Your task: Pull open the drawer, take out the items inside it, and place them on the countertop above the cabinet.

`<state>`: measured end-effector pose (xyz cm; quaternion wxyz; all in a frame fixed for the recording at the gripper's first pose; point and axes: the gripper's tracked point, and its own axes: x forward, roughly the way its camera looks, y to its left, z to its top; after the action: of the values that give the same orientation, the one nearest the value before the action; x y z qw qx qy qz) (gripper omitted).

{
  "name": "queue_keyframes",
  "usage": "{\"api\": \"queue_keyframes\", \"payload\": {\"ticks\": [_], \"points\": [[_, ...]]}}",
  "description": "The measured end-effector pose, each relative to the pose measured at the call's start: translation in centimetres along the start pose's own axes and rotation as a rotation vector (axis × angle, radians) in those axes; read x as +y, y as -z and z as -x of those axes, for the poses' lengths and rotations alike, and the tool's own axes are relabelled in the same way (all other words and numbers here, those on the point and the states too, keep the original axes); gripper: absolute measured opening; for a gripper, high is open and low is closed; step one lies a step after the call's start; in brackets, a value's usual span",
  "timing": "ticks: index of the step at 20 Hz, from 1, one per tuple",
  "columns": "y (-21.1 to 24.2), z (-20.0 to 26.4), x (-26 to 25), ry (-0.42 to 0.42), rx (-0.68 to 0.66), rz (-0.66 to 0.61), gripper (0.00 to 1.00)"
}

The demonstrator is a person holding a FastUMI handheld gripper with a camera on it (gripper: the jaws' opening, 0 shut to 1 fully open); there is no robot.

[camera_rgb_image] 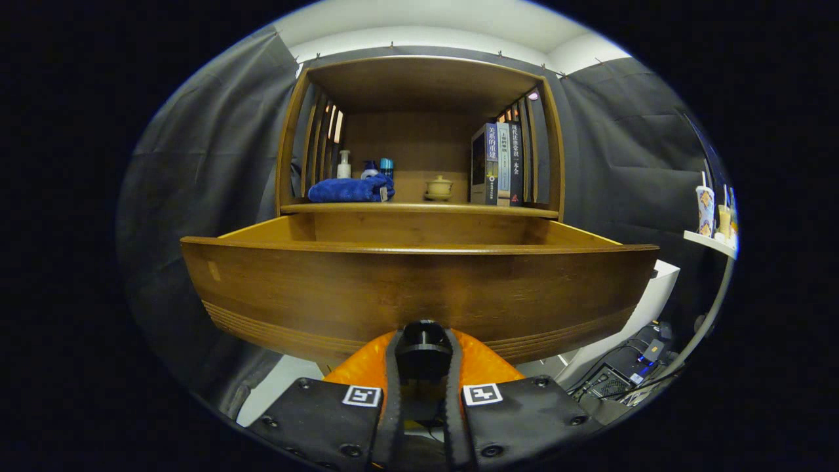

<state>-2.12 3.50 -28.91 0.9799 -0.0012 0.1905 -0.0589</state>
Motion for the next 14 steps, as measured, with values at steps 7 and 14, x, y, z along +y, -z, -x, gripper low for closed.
{"api": "queue_keyframes", "payload": {"ticks": [7,14], "points": [[-1.0,0.8,0.9,-0.057,-0.064,-0.02,0.92],[-18.1,3.2,1.1,-0.041,-0.237,-0.08,0.99]]}}
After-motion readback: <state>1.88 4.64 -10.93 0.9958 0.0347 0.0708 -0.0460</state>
